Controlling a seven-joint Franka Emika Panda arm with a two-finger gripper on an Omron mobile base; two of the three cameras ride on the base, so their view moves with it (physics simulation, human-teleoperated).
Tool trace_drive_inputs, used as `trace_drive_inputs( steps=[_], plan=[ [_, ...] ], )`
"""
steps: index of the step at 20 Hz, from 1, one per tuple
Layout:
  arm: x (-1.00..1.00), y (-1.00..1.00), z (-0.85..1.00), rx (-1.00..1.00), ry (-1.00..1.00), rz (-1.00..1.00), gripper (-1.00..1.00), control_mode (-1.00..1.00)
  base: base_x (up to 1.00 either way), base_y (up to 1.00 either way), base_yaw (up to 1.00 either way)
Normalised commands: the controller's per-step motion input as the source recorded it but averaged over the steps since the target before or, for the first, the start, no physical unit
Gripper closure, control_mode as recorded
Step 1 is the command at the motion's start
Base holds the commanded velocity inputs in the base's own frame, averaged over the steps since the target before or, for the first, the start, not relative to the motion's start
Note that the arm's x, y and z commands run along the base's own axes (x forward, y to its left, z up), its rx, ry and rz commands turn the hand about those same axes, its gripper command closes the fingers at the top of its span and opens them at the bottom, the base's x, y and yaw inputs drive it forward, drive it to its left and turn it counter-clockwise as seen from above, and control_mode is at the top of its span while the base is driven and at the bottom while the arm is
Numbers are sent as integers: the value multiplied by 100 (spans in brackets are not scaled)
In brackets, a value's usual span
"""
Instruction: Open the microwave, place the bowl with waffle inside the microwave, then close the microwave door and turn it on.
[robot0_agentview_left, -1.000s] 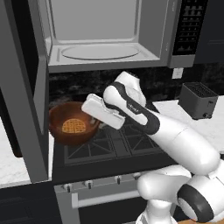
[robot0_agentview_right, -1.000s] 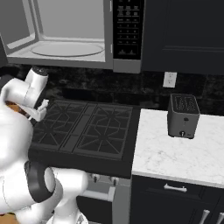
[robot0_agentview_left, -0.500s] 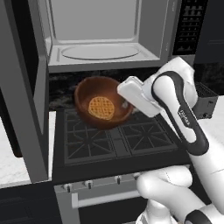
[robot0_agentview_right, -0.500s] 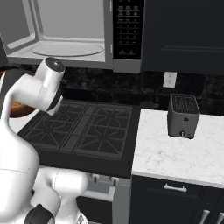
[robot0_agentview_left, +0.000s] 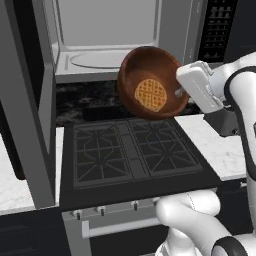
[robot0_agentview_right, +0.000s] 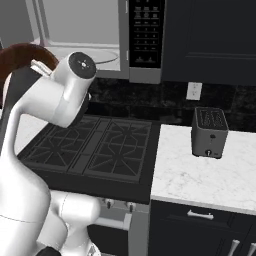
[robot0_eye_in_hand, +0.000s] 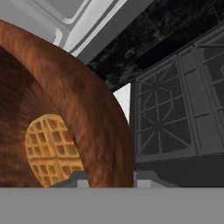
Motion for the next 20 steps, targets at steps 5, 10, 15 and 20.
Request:
trace_drive_inputs(
  steps=[5,10,15,20],
  plan=[
    [24,-7,26,2,9,-17,100,-100,0,0,0],
    [3,0,3,0,0,-1,100,-100,0,0,0],
    [48,0,43,0,12,-28,100,-100,0,0,0],
    [76,0,12,0,9,-47,100,-100,0,0,0]
  ],
)
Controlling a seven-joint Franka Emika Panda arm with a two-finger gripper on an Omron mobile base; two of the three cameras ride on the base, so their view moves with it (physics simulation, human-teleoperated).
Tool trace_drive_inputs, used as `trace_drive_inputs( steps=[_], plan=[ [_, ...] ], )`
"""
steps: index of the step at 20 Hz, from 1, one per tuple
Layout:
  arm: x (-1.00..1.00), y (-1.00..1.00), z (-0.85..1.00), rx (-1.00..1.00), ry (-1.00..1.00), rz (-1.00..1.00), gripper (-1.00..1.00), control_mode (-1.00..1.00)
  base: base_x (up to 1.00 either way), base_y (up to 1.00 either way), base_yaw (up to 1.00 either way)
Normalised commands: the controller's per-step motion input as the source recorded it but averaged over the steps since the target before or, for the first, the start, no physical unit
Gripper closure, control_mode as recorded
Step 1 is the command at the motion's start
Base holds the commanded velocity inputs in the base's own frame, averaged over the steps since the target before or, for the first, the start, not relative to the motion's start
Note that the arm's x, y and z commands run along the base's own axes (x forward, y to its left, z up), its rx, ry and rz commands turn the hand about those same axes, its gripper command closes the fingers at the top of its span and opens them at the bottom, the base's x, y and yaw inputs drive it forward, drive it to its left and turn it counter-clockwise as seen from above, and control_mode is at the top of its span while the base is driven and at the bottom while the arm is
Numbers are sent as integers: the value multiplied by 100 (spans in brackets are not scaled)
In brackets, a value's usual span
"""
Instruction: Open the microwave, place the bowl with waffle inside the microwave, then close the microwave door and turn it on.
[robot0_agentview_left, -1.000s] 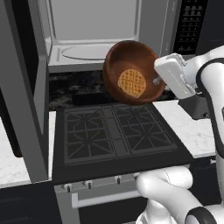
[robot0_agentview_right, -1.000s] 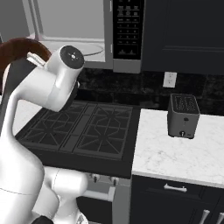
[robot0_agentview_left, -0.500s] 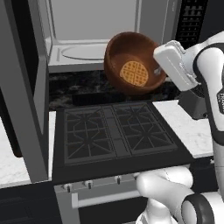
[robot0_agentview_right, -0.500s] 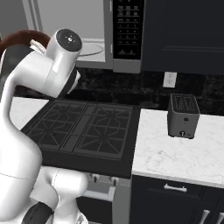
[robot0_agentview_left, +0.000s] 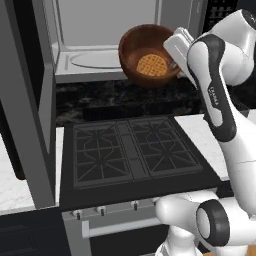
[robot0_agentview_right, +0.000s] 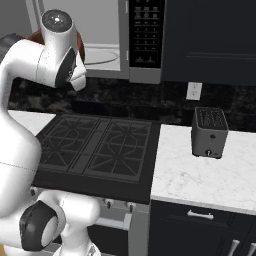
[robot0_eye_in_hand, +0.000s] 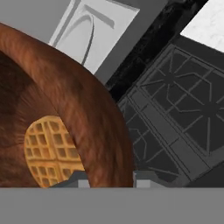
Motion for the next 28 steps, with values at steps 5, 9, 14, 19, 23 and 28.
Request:
trace_drive_inputs(
  steps=[5,9,14,19,23,28],
  plan=[
    [79,0,9,3,18,-33,100,-100,0,0,0],
    [44,0,35,12,0,-24,100,-100,0,0,0],
    [41,13,10,16,5,-24,100,-100,0,0,0],
    [55,25,0,16,13,-18,100,-100,0,0,0],
    [25,37,0,15,3,-7,100,-100,0,0,0],
    [36,51,-4,11,0,-7,100,-100,0,0,0]
  ],
)
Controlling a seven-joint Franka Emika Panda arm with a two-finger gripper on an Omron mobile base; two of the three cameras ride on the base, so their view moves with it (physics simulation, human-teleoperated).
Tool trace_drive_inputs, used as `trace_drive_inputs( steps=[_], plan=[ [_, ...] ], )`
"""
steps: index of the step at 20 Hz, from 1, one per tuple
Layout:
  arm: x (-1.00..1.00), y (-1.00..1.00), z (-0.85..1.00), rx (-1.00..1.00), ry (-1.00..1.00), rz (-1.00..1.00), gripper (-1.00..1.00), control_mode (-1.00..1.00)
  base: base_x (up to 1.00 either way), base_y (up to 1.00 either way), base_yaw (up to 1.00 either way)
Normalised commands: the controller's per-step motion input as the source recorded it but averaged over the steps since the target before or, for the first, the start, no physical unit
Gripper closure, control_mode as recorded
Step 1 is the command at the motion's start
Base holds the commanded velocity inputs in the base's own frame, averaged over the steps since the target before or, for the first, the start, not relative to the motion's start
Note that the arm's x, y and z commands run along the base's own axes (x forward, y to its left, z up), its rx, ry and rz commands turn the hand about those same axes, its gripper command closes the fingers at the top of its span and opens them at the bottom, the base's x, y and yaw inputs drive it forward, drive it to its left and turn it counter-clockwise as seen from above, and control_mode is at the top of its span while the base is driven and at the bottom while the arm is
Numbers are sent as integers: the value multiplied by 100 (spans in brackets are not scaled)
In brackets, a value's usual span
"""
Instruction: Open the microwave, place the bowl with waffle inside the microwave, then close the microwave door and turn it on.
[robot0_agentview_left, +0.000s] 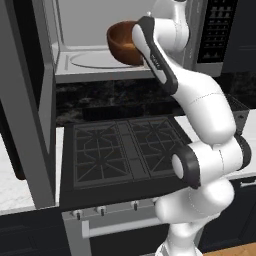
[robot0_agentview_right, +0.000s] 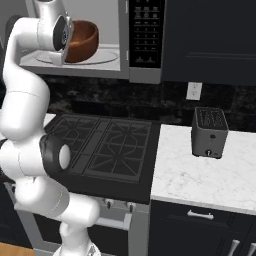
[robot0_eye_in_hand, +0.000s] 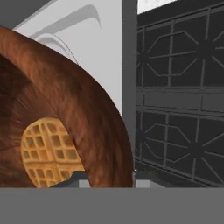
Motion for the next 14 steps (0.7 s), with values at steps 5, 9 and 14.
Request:
trace_drive_inputs(
  steps=[5,9,14],
  plan=[
    [40,47,-20,2,0,-7,100,-100,0,0,0],
    [59,28,-28,4,0,-9,100,-100,0,0,0],
    [64,22,-18,7,0,-9,100,-100,0,0,0]
  ],
)
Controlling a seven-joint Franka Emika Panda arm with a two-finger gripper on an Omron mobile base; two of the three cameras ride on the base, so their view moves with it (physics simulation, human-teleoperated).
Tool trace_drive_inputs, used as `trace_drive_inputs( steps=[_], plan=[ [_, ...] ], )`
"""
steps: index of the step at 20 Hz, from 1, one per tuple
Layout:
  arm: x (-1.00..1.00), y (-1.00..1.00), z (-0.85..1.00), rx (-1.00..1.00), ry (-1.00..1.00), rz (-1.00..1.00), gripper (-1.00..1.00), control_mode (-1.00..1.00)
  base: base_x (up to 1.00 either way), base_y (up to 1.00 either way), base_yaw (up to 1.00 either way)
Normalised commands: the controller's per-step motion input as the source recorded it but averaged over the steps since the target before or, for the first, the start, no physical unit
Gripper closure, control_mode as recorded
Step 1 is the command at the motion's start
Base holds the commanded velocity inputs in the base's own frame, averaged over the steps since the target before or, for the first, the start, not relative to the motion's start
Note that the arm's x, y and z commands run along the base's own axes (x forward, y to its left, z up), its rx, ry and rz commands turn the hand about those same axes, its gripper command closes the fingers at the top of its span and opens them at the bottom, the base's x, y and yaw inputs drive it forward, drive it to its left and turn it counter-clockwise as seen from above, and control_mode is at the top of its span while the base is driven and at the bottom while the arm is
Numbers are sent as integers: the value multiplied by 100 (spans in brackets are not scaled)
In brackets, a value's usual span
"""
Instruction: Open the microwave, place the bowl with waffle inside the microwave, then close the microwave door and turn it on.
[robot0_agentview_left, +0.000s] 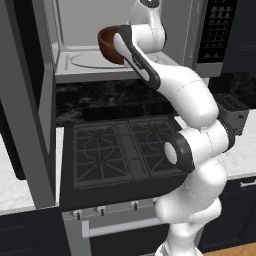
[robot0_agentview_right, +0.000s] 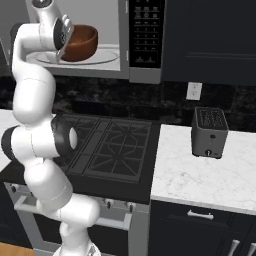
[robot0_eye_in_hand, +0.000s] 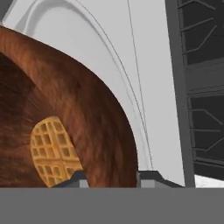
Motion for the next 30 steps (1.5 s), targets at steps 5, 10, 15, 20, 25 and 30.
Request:
trace_drive_inputs(
  steps=[5,10,15,20,25,30],
  plan=[
    [55,22,-12,4,-1,-9,100,-100,0,0,0],
    [30,21,-20,2,0,-9,100,-100,0,0,0],
    [-2,1,-12,0,0,-1,-100,-100,0,0,0],
    [-24,-9,-33,2,-13,0,-100,-100,0,0,0],
    [-51,0,-53,0,-59,0,-100,-100,0,0,0],
    [-79,-2,-1,5,-52,-1,-100,-100,0,0,0]
  ],
)
